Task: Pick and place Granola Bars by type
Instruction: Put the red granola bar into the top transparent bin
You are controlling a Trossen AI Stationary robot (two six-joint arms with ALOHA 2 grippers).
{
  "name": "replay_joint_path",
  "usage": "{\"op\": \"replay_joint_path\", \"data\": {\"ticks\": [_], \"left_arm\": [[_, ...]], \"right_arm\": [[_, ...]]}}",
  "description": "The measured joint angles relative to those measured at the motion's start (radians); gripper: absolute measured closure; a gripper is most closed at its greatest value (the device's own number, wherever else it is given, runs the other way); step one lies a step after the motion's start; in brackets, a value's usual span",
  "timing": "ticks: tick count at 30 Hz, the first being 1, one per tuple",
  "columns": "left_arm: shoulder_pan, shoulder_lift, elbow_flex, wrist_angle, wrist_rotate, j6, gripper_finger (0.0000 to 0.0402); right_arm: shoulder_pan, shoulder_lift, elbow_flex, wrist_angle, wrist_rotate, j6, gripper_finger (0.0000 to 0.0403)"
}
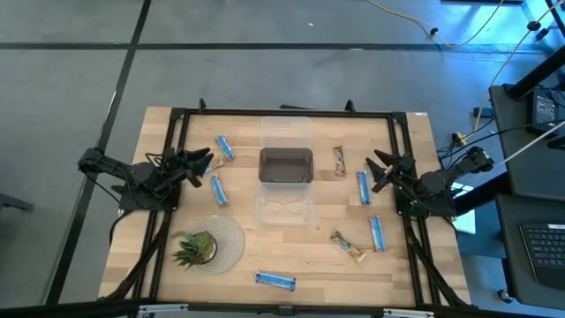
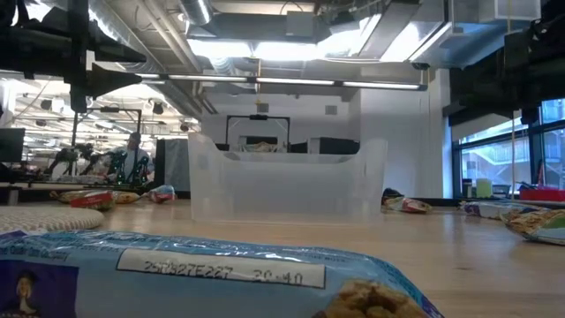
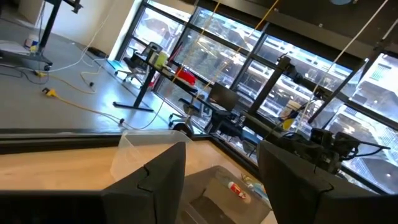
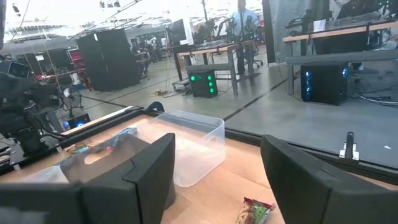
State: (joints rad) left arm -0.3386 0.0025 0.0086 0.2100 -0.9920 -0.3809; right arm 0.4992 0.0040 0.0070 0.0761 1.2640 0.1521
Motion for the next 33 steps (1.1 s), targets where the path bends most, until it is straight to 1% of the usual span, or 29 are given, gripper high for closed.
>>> {"op": "replay_joint_path", "data": {"ticks": [6, 8, 11, 16, 19, 25, 29, 33], "left_arm": [[0.0, 0.0, 0.0, 0.0, 0.002, 0.064, 0.0208], [0.0, 0.0, 0.0, 0.0, 0.021, 0.072, 0.0203], [0.0, 0.0, 0.0, 0.0, 0.05, 0.073, 0.0186], [0.0, 0.0, 0.0, 0.0, 0.043, 0.089, 0.015], [0.0, 0.0, 0.0, 0.0, 0.038, 0.087, 0.0141], [0.0, 0.0, 0.0, 0.002, 0.03, 0.027, 0.0139], [0.0, 0.0, 0.0, 0.007, -0.023, -0.059, 0.0139], [0.01, 0.002, 0.014, 0.005, -0.024, -0.066, 0.0139]], "right_arm": [[0.0, 0.0, 0.0, 0.0, 0.025, 0.0, 0.0164], [0.0, 0.0, 0.0, 0.0, 0.034, 0.0, 0.0164], [0.0, 0.0, 0.0, 0.0, 0.05, 0.0, 0.0164], [0.0, 0.0, 0.0, 0.0, 0.054, 0.0, 0.0164], [0.0, 0.0, 0.0, 0.0, 0.054, 0.0, 0.0164], [0.0, 0.0, 0.0, 0.0, 0.054, 0.0, 0.0164], [0.0, 0.0, 0.0, 0.0, 0.054, 0.0, 0.0164], [0.0, 0.0, 0.0, 0.0, 0.057, 0.001, 0.0164]]}}
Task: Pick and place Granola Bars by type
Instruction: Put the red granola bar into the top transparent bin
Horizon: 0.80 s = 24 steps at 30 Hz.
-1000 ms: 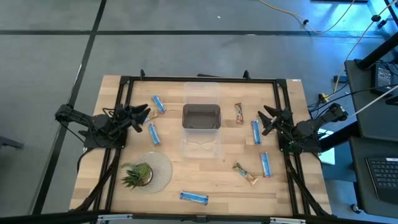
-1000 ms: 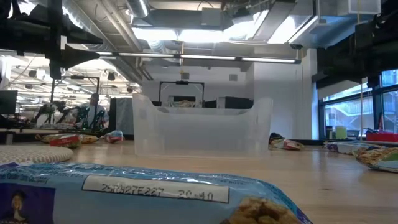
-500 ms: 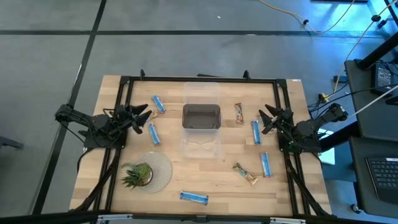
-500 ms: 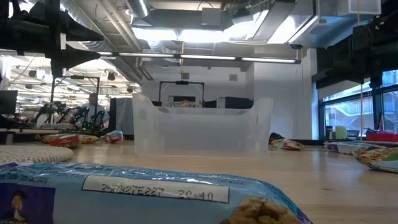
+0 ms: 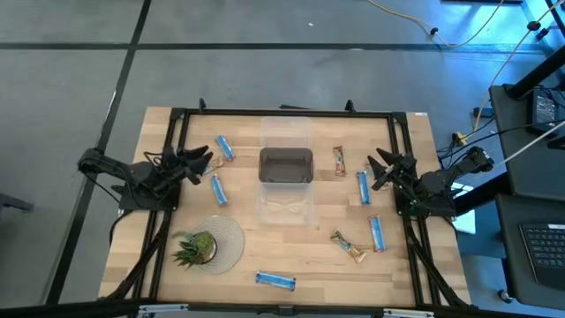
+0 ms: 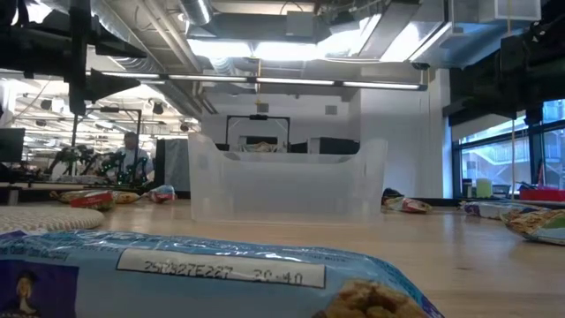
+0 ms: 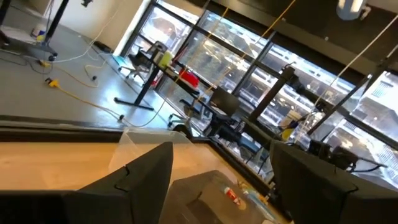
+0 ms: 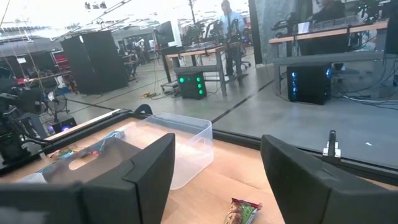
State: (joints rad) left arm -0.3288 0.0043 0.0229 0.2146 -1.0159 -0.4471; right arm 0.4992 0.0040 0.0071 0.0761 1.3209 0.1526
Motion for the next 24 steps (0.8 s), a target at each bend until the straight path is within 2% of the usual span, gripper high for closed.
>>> {"op": "replay_joint_path", "data": {"ticks": [4, 8, 11, 15, 20, 24], "left_arm": [[0.045, 0.034, 0.092, -0.008, 0.063, 0.061, 0.0139], [0.089, 0.152, 0.25, -0.084, 0.077, 0.166, 0.0139], [0.118, 0.281, 0.416, -0.299, 0.078, 0.165, 0.0139], [0.18, 0.488, 0.667, -0.69, 0.136, 0.039, 0.0139], [0.329, 0.749, 0.943, -1.112, 0.348, -0.049, 0.0139], [0.481, 0.934, 1.091, -1.285, 0.54, 0.04, 0.0139]], "right_arm": [[0.0, 0.0, 0.0, 0.0, 0.043, 0.0, 0.0164], [0.0, 0.0, 0.0, 0.0, 0.06, 0.0, 0.0164], [0.0, 0.0, 0.0, 0.0, 0.059, 0.001, 0.0164], [0.0, 0.0, 0.0, 0.001, 0.059, 0.032, 0.0164], [0.0, 0.0, 0.0, 0.001, 0.059, 0.053, 0.0164], [0.0, 0.0, 0.0, 0.001, 0.058, 0.053, 0.0164]]}}
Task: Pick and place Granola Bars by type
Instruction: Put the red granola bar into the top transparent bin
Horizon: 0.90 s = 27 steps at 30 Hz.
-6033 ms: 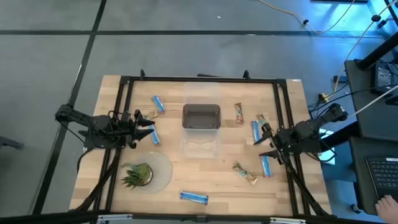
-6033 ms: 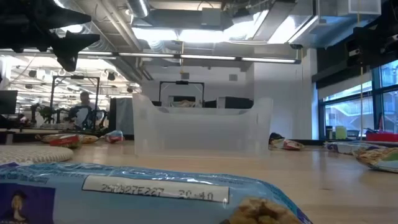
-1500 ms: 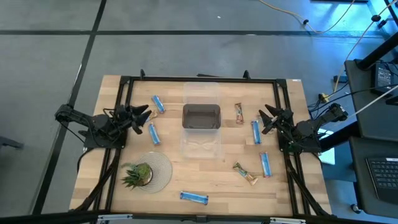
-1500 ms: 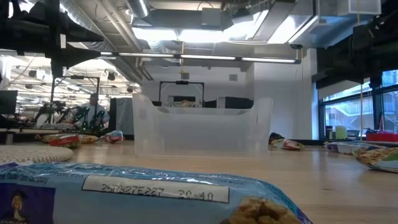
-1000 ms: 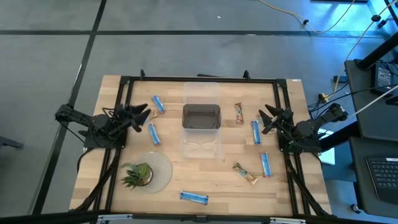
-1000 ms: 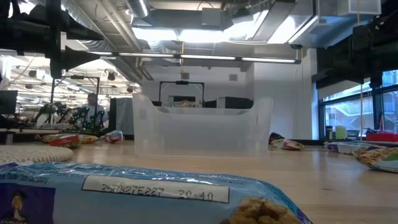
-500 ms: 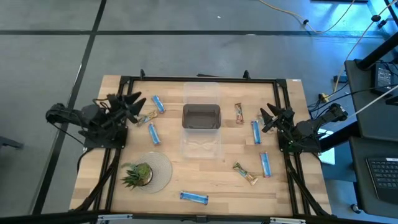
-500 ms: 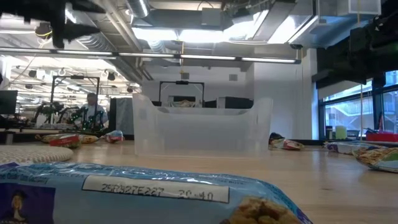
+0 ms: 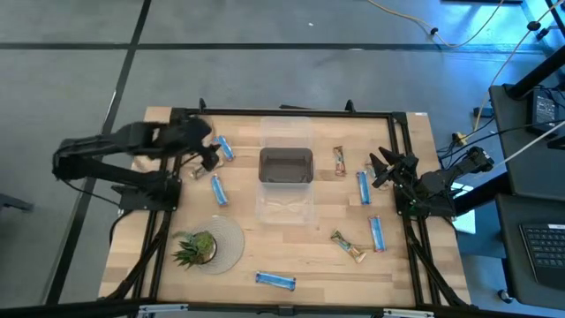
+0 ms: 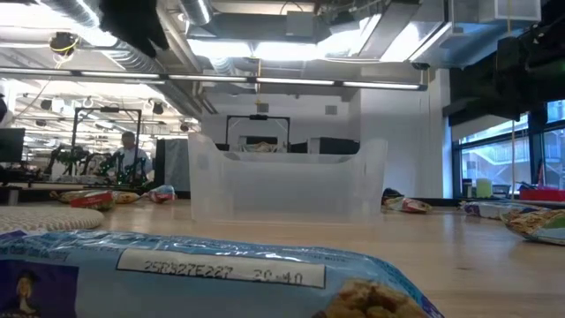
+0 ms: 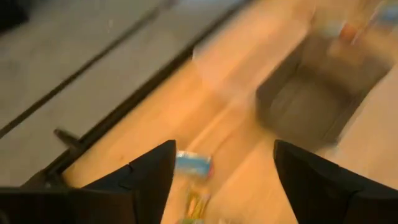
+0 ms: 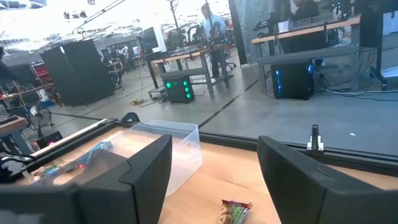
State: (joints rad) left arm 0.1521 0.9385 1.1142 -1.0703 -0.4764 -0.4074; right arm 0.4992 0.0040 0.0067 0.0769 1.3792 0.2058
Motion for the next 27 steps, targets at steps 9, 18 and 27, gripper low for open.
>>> {"op": "replay_joint_path", "data": {"ticks": [9, 18, 27], "left_arm": [[0.282, 0.316, 0.108, -0.011, 0.324, 0.514, 0.0139], [0.399, 0.561, 0.108, -0.066, 0.3, 0.941, 0.0139], [0.462, 0.767, 0.108, -0.051, 0.178, 1.196, 0.0139]], "right_arm": [[0.0, 0.0, 0.0, 0.0, -0.001, 0.032, 0.0164], [0.0, 0.0, 0.0, 0.0, -0.002, 0.055, 0.0164], [0.0, 0.0, 0.0, 0.0, -0.002, 0.055, 0.0164]]}}
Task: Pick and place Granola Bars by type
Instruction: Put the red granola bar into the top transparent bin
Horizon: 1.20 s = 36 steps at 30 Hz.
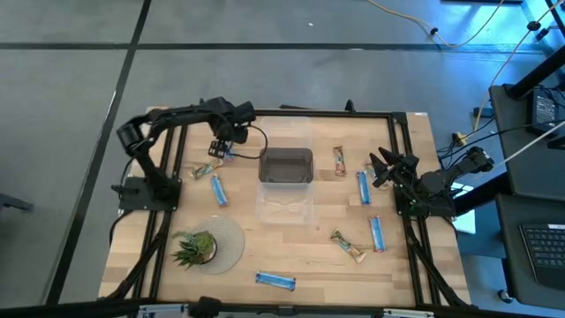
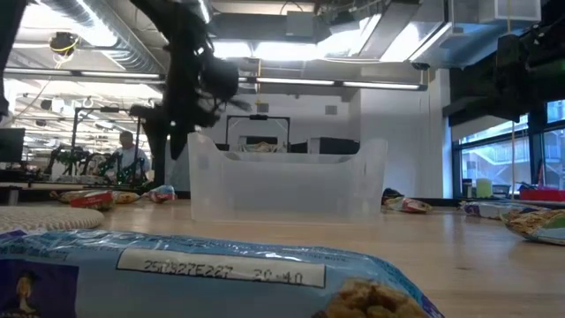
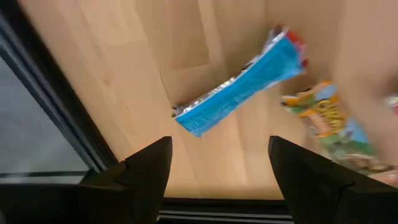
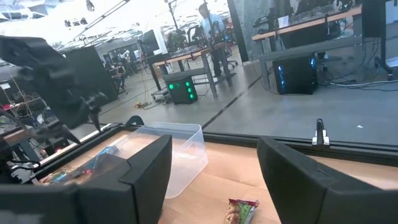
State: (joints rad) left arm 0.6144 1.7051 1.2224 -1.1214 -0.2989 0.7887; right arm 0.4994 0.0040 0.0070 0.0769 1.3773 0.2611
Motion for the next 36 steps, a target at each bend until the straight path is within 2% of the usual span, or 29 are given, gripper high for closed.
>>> {"op": "replay_joint_path", "data": {"ticks": [8, 13, 25, 31, 34, 36], "left_arm": [[0.037, 0.136, 0.0, 0.051, -0.028, 0.081, 0.0139], [0.035, 0.174, 0.0, 0.087, -0.042, 0.125, 0.0148], [0.034, 0.181, 0.0, 0.101, -0.048, 0.316, 0.0183], [0.029, 0.181, -0.001, 0.073, -0.029, 0.324, 0.0188], [0.026, 0.181, -0.03, 0.071, 0.01, 0.325, 0.0188], [0.022, 0.181, -0.057, 0.083, -0.002, 0.323, 0.0188]], "right_arm": [[0.0, 0.0, 0.0, 0.0, 0.0, -0.001, 0.0164], [0.0, 0.0, 0.0, -0.001, 0.001, -0.004, 0.0164], [0.0, 0.0, 0.0, -0.011, 0.001, -0.006, 0.0164], [0.0, 0.0, 0.0, -0.012, 0.002, -0.007, 0.0164], [0.0, 0.0, 0.0, -0.011, 0.002, -0.007, 0.0164], [0.0, 0.0, 0.0, -0.012, 0.002, -0.007, 0.0164]]}}
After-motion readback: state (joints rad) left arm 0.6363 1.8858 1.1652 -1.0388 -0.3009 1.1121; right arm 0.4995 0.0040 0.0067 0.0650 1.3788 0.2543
